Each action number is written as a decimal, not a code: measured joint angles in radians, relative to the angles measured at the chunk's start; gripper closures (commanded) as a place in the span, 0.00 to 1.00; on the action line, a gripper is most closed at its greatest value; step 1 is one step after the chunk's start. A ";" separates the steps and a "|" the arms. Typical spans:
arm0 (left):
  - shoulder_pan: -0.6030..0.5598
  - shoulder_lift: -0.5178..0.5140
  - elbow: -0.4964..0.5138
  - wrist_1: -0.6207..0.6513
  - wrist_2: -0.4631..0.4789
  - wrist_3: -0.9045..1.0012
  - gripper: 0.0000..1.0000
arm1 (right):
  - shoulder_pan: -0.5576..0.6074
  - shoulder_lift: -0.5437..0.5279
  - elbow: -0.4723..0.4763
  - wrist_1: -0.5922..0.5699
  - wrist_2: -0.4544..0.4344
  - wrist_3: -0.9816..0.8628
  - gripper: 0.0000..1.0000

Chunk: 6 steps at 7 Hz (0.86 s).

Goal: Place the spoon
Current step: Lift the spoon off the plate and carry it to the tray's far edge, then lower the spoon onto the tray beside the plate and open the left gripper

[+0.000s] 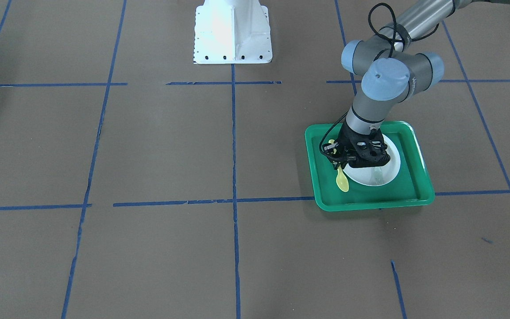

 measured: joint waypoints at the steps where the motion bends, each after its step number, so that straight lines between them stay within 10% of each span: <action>1: 0.011 -0.003 0.009 -0.001 0.001 -0.002 0.48 | 0.000 0.000 0.000 0.000 0.000 0.000 0.00; 3: 0.023 -0.004 0.013 -0.002 0.001 0.002 0.07 | 0.000 0.001 0.000 0.001 0.000 0.000 0.00; 6: 0.014 0.001 -0.014 -0.001 0.014 0.006 0.00 | 0.000 0.000 0.000 0.000 0.000 0.000 0.00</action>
